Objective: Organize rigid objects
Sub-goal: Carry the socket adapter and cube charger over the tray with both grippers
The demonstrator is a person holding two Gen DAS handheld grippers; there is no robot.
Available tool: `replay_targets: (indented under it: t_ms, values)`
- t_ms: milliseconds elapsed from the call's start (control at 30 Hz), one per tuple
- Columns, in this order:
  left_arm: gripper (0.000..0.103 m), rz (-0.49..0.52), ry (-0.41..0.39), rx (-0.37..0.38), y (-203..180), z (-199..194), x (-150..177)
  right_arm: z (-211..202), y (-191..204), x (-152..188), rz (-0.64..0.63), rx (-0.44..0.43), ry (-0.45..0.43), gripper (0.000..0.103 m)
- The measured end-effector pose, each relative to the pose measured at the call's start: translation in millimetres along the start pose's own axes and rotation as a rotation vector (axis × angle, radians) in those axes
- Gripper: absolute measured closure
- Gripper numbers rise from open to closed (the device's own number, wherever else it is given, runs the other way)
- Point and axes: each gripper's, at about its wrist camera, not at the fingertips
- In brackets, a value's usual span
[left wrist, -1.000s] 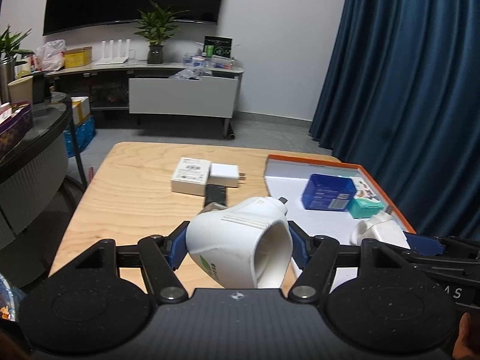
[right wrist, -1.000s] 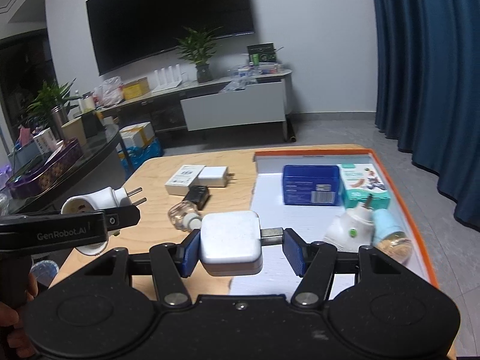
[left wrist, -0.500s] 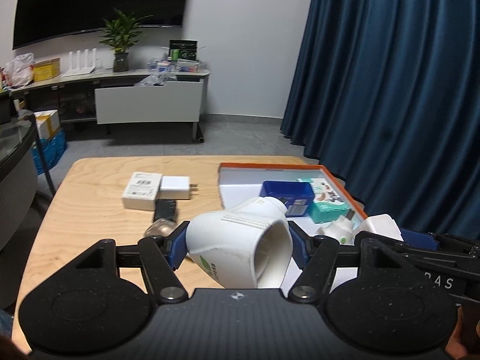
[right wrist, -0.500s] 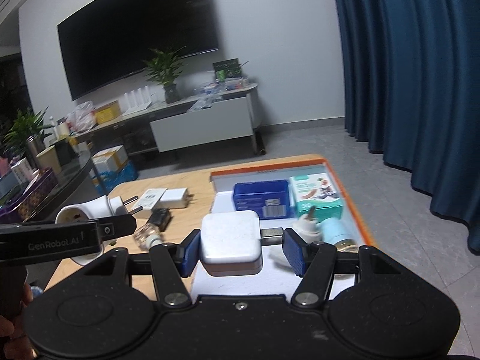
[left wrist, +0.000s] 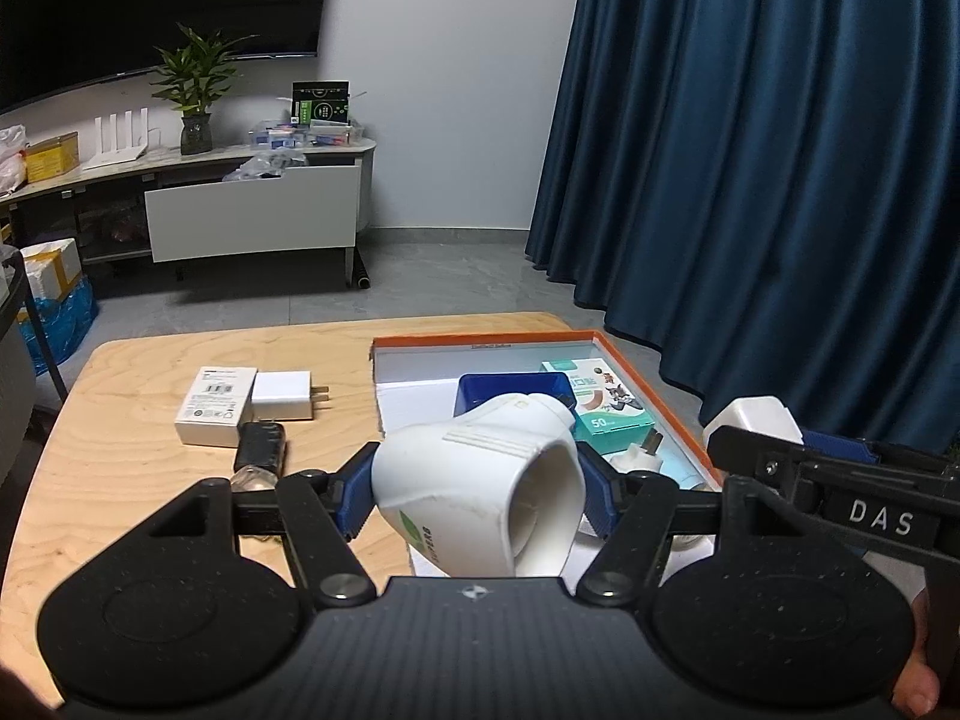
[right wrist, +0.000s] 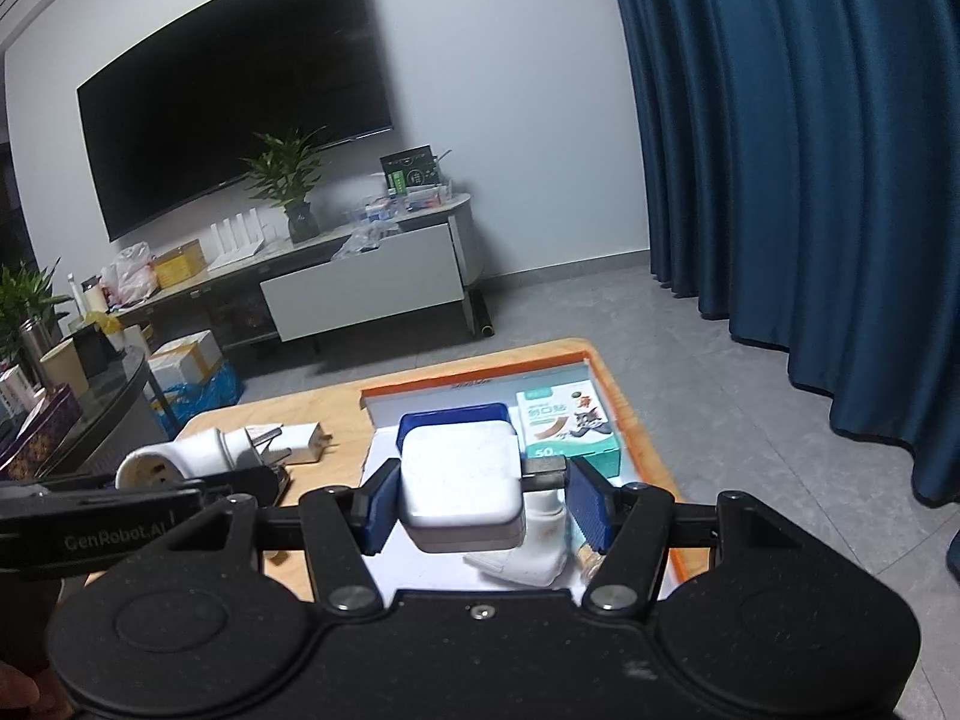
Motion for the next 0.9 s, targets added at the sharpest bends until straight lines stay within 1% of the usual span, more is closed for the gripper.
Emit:
replay_targets:
  t_ms: [433,900]
  values:
    - [0.036,0.008,0.001,0.008,-10,10,-9,8,-7,-12,0.000,-0.005,-0.016,0.032]
    - [0.036,0.019,0.007,0.011,-18,18,-13,13,-9,-16,-0.002,-0.010,-0.017,0.032]
Point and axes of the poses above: each gripper's, at about its wrist camera, not at the fingertips, and z roughly the way its jaws point, y to its left, x to its underside, and after that the axes turned 6 degrees about z, right-handed
